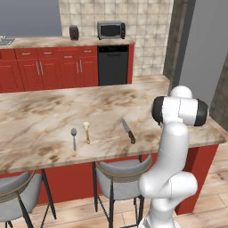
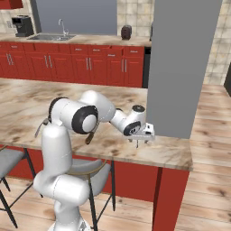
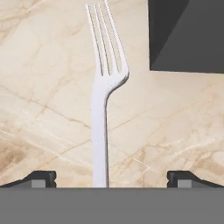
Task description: Pick up the metallic utensils from the counter and place them in the open drawer. Make sure not to pick up any wooden utensils.
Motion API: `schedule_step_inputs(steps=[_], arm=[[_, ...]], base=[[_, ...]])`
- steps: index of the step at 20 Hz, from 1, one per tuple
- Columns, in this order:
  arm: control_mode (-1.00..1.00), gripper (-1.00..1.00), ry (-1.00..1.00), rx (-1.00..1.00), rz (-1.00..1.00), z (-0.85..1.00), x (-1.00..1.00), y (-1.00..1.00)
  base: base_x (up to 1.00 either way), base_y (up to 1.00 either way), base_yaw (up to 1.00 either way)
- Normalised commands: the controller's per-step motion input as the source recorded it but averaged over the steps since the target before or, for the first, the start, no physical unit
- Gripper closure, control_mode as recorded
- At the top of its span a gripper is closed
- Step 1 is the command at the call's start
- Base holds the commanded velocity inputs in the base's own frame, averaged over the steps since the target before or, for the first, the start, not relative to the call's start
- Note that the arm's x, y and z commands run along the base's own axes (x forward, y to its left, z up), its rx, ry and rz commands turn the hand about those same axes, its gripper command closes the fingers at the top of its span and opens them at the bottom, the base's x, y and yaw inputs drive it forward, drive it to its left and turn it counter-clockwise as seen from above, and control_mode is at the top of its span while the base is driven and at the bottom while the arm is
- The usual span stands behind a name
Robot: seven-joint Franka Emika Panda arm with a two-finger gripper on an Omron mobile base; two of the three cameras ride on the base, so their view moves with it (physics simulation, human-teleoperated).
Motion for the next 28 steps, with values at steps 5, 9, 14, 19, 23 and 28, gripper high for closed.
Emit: schedule_step_inputs(steps=[5,9,14,19,23,28], arm=[[-1.00,-1.00,0.00,0.05,0.00,-0.23,0.00,0.00],[-1.00,1.00,0.02,0.00,0.00,-0.02,0.00,0.00],[-1.00,1.00,0.00,0.00,0.00,0.00,0.00,0.00],[-1.00,1.00,0.02,0.00,0.00,0.01,0.00,0.08],[-1.00,1.00,0.09,-0.02,0.02,0.27,0.00,0.72],[-1.00,1.00,0.06,0.00,0.06,0.83,0.00,0.60]], base=[[0.00,0.00,0.00],[0.00,0.00,0.00],[0.00,0.00,0.00],[0.00,0.00,0.00],[0.00,0.00,0.00],[0.00,0.00,0.00]])
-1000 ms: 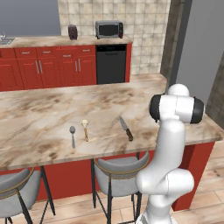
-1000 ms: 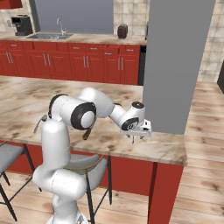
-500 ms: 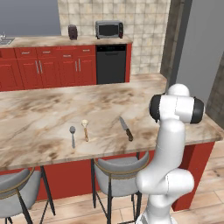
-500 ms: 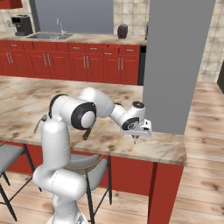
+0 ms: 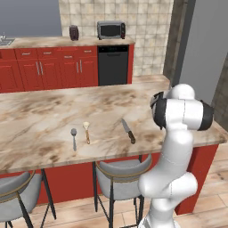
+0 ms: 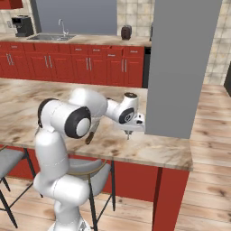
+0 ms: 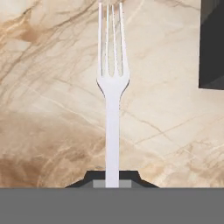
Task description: Pick up the metallic utensils from the counter and place them in the open drawer. Make sure not to pick up any wooden utensils.
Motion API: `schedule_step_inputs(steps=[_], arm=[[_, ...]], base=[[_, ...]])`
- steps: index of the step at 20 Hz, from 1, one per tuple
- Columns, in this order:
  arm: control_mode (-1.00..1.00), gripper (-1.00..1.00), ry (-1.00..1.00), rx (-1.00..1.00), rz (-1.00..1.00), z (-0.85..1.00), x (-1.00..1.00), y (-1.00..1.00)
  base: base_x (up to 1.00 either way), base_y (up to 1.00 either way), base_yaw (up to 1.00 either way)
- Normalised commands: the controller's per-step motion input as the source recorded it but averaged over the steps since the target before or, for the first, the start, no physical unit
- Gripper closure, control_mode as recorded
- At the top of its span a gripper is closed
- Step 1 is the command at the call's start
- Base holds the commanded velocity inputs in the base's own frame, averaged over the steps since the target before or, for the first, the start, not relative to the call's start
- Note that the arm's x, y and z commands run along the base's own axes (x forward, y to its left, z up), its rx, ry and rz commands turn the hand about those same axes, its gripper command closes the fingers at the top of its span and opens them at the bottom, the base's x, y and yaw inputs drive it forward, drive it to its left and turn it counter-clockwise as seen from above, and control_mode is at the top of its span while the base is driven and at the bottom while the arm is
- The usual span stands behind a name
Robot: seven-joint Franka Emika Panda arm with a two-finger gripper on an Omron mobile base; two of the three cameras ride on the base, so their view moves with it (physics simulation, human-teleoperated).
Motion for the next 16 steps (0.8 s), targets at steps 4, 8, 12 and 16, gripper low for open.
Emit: schedule_step_inputs(steps=[4,8,12,16], arm=[[-1.00,1.00,0.05,-0.02,0.08,1.00,-0.05,0.45],[-1.00,1.00,0.01,-0.02,0.09,1.00,-0.24,0.41],[-1.00,1.00,0.00,-0.02,0.10,1.00,-0.47,0.35],[-1.00,1.00,-0.04,0.00,0.07,0.77,-0.91,0.16]], base=[[0.00,0.00,0.00],[0.00,0.00,0.00],[0.00,0.00,0.00],[0.00,0.00,0.00]])
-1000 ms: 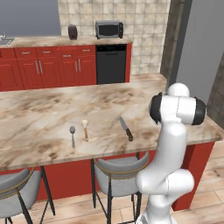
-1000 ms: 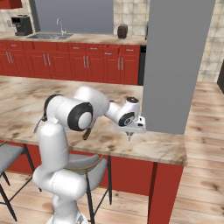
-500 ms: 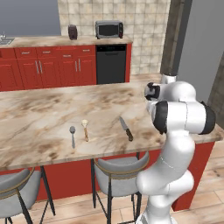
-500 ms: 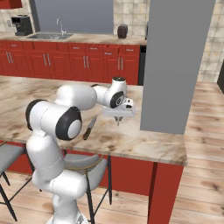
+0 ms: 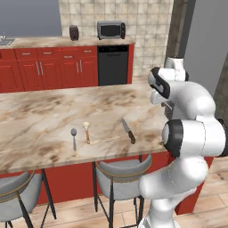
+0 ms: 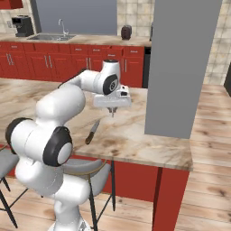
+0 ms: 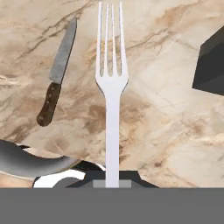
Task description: Pick up the metallic utensils from the counter and place them in the open drawer. Make sure not to pick up any wooden utensils.
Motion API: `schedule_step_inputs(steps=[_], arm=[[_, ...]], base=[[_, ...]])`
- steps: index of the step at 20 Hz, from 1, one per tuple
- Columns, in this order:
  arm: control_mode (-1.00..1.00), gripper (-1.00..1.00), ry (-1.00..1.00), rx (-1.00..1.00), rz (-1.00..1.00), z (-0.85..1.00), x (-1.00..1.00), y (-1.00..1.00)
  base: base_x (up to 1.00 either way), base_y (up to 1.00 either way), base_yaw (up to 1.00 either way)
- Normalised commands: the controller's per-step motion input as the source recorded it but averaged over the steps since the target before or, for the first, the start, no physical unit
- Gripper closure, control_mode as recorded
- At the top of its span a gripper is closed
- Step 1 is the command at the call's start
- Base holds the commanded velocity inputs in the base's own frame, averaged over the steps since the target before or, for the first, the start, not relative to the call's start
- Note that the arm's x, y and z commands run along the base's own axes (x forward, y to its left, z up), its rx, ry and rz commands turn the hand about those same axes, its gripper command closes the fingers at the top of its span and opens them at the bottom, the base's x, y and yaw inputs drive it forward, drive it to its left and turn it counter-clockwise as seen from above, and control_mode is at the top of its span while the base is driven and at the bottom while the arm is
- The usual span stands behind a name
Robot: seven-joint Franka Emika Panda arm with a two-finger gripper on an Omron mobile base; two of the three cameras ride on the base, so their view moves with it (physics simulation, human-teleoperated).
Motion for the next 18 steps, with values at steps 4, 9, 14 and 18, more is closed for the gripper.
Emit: schedule_step_inputs(steps=[4,9,14,18], arm=[[-1.00,1.00,-0.14,0.00,0.03,0.75,-0.98,0.14],[-1.00,1.00,-0.20,0.01,0.00,0.78,-0.90,0.17],[-1.00,1.00,-0.16,0.00,0.00,0.49,-0.76,0.16],[-1.00,1.00,-0.14,0.04,0.03,0.18,-0.69,0.04]], base=[[0.00,0.00,0.00],[0.00,0.00,0.00],[0.00,0.00,0.00],[0.00,0.00,0.00]])
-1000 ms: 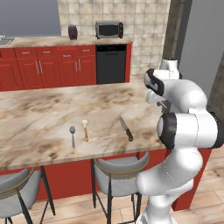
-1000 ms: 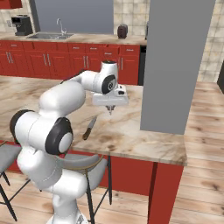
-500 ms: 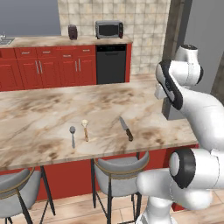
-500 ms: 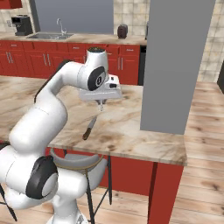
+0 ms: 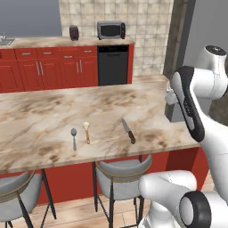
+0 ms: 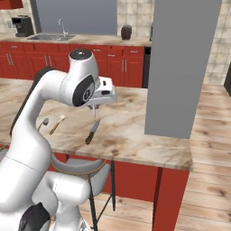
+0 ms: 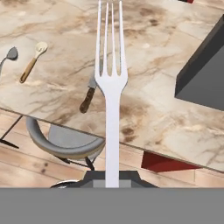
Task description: Pick up the metallic utensils from the counter and place them in the open drawer. Make sure not to pick up any wooden utensils.
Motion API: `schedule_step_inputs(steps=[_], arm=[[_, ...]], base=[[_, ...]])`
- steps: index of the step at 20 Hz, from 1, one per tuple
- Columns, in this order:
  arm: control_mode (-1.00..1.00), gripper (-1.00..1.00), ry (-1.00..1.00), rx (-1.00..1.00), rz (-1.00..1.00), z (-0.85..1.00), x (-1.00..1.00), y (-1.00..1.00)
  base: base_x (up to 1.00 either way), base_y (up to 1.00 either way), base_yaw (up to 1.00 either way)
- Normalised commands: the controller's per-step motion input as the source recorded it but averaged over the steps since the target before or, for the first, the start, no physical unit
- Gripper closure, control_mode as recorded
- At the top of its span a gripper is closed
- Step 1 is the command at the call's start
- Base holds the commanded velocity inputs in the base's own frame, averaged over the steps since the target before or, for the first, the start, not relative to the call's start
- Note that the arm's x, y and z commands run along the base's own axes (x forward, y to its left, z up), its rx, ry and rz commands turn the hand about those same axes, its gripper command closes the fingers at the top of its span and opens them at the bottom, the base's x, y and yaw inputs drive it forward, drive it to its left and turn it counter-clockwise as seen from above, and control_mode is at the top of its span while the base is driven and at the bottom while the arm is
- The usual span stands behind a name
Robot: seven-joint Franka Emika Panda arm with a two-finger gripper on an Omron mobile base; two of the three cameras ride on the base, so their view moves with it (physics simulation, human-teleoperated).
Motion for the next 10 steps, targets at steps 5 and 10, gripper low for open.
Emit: schedule_step_inputs(steps=[5,10], arm=[[-1.00,1.00,-0.06,0.02,0.00,0.01,-0.40,-0.01],[-1.00,1.00,0.00,0.00,0.00,0.00,0.00,0.00]], base=[[0.00,0.00,0.00],[0.00,0.00,0.00]])
